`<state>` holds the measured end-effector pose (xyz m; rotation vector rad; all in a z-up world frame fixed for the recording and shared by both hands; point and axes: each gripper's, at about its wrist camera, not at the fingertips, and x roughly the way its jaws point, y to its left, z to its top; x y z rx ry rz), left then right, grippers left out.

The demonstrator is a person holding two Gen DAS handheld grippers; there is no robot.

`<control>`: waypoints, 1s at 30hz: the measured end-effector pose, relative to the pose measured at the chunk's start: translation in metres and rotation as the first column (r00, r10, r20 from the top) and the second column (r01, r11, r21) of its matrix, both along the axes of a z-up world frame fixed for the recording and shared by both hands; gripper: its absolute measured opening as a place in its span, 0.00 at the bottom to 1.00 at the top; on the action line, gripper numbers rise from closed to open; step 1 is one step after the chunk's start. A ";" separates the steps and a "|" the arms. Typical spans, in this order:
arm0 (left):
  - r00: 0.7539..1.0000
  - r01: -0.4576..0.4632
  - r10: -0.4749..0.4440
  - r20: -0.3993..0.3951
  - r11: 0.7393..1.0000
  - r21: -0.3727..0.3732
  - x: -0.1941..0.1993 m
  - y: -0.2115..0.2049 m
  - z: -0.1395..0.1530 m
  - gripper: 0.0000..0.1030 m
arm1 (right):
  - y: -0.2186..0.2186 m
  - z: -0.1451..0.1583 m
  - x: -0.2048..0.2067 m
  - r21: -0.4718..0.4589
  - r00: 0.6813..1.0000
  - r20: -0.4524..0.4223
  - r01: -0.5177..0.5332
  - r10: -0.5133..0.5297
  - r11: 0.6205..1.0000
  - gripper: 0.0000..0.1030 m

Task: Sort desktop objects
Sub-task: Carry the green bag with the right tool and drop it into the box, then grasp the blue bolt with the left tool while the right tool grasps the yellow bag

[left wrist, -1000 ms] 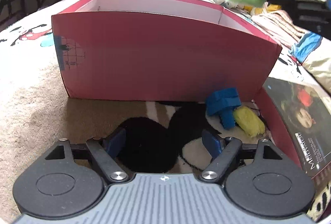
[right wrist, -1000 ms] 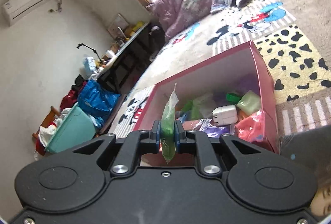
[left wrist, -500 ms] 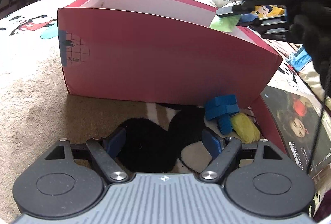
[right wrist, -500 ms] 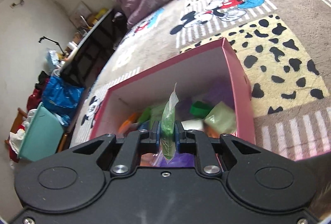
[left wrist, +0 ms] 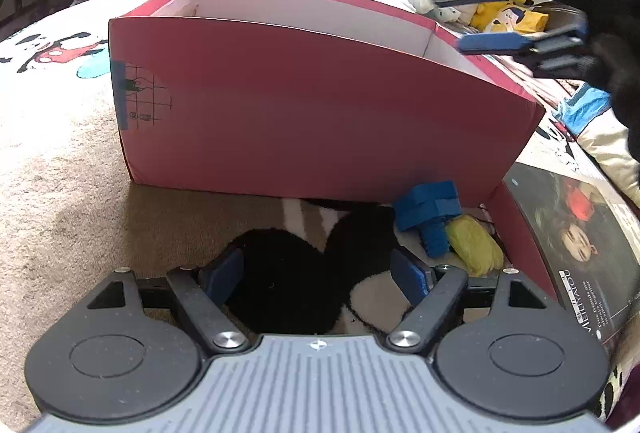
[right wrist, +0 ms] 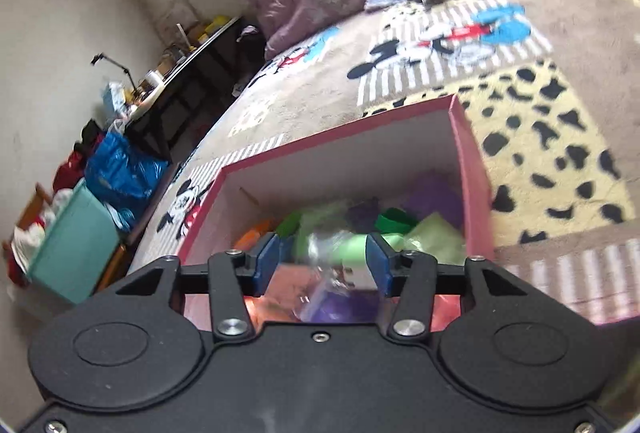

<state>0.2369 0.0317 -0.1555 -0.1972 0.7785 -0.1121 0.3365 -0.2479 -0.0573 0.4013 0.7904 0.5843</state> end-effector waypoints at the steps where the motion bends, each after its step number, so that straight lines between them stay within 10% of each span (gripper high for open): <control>1: 1.000 -0.001 0.001 0.001 1.000 0.002 0.000 -0.001 0.000 0.78 | -0.003 0.001 -0.007 -0.003 1.000 0.016 -0.006 0.006 1.000 0.46; 12: 0.998 0.026 -0.027 0.058 1.000 0.018 -0.003 -0.011 -0.001 0.78 | -0.016 0.002 -0.072 -0.037 0.985 0.163 -0.058 0.063 0.998 0.46; 30: 0.999 0.047 -0.048 0.019 0.998 0.049 -0.004 -0.003 0.003 0.78 | 0.030 -0.065 -0.051 -0.148 0.985 0.033 -0.163 0.170 0.975 0.47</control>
